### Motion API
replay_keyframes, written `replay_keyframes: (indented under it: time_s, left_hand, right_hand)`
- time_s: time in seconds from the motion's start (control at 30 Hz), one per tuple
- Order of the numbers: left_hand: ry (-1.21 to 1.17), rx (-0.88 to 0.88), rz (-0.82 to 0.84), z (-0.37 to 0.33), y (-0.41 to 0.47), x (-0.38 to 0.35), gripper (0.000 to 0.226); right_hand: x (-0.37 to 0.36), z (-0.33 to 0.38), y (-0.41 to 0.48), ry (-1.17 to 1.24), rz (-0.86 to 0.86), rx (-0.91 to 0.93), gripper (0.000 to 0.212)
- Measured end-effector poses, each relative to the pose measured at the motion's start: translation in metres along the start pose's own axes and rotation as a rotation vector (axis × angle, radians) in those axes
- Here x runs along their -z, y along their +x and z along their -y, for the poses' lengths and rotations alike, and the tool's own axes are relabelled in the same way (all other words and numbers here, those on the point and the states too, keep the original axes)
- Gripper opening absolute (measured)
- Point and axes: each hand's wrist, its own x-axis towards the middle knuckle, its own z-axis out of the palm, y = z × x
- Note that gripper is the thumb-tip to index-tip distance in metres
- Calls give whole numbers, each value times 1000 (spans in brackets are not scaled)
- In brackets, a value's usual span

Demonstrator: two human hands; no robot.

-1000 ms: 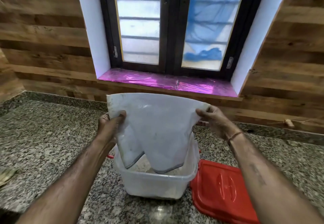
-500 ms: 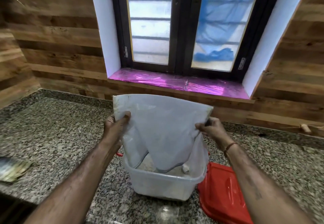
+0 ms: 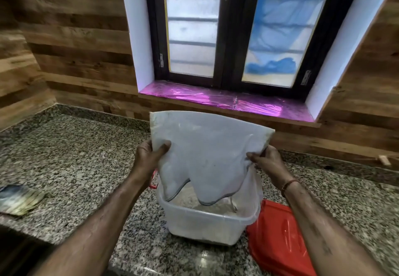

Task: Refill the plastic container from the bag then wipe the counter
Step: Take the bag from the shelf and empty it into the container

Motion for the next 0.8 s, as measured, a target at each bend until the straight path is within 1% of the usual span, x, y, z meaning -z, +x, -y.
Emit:
replay_keyframes:
  time_s: [0.07,0.1,0.17,0.23,0.3,0.4,0.47,0.53,0.6,0.7,0.73,0.8]
  left_hand:
    - [162,68,86,5,-3,5,40]
    - [249,85,108,9,-4,7,41]
    - [306,75,53,13,-5,11,34]
    - [203,84,-13,10,-2,10,28]
    - [107,91,-32,2,4,8,26]
    - [65,99,-55,-14,22,7,28]
    - [55,108,-92,-28,39,11,27]
    - [46,120,-133,-41,57,18,15]
    - [34,123,-163,-51,73,32,12]
    - [41,134,-202,-58,91,68,15]
    - [49,145,-228,-59,95,84,16]
    - [45,170,-277,-58,103,127,17]
  right_hand:
    - [-2,5,3,-13,-38,30,22]
    - [-3,7,4,6,-36,37,21]
    - [-2,12,4,38,3,32,22]
    - [-3,11,4,31,94,-6,27]
    - [-4,10,5,14,116,-35,23]
    - [-9,28,18,53,-14,3,17]
    - [-16,49,35,71,-75,30,24]
    - [-23,71,50,105,-99,20,35]
    - [-34,89,65,122,-93,-8,37]
    - [-70,113,80,199,-32,-54,27]
    - [-86,120,84,211,-10,-68,30]
    - [-127,129,92,159,-11,-59,40]
